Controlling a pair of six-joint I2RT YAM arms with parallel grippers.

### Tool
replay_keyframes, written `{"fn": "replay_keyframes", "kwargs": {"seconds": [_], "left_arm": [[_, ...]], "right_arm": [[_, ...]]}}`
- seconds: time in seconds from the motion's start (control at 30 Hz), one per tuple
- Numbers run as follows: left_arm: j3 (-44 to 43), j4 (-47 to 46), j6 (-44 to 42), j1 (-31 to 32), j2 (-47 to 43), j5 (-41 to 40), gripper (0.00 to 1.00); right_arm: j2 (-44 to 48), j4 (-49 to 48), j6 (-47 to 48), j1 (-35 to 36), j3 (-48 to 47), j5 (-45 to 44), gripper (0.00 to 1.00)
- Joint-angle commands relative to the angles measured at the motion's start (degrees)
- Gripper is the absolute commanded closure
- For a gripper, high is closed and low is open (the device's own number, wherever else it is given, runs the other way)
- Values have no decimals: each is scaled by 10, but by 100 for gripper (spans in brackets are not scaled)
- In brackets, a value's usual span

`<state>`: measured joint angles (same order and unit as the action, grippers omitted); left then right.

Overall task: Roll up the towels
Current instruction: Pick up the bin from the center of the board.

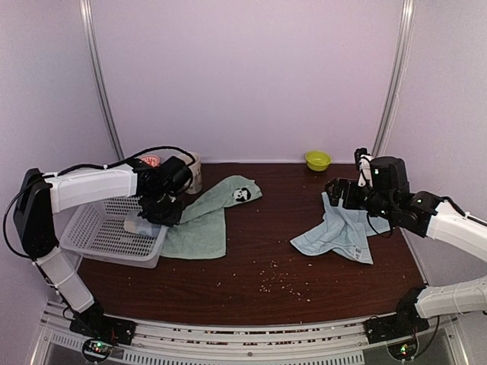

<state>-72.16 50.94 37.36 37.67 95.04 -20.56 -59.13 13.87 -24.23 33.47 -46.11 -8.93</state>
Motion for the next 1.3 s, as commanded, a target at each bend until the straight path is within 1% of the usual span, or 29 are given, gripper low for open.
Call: {"fn": "replay_keyframes", "kwargs": {"seconds": [0.0, 0.17, 0.23, 0.37, 0.47, 0.53, 0.67, 0.87, 1.03, 1.17, 1.27], "left_arm": [[-37, 6, -40, 0, 8, -42, 91], [-50, 14, -54, -1, 12, -67, 96], [-53, 14, -56, -3, 14, -71, 100], [-50, 14, -53, -8, 12, -75, 100], [-47, 6, -55, -13, 16, -74, 100], [-49, -2, -56, -17, 23, -67, 100], [-50, -19, -51, -17, 34, -49, 100], [-28, -42, -45, -17, 31, -34, 100], [-14, -59, -45, -17, 24, -26, 100], [-3, -71, -48, -17, 16, -21, 100], [-1, -73, -54, -17, 11, -24, 100]], "right_arm": [[9, 2, -1, 4, 4, -7, 0], [0, 0, -3, 4, 2, -4, 0], [-5, -2, -4, 4, 1, 1, 0], [-23, -10, -19, 5, -2, 37, 1], [-66, -26, -52, 20, -7, 82, 4], [-109, -31, -67, 47, -22, 95, 6], [-220, -18, -88, 113, -95, 112, 12], [-400, 37, -98, 196, -250, 128, 24], [-527, 109, -110, 237, -386, 140, 36], [-604, 160, -128, 259, -471, 126, 40], [-650, 202, -122, 270, -527, 95, 42]]}}
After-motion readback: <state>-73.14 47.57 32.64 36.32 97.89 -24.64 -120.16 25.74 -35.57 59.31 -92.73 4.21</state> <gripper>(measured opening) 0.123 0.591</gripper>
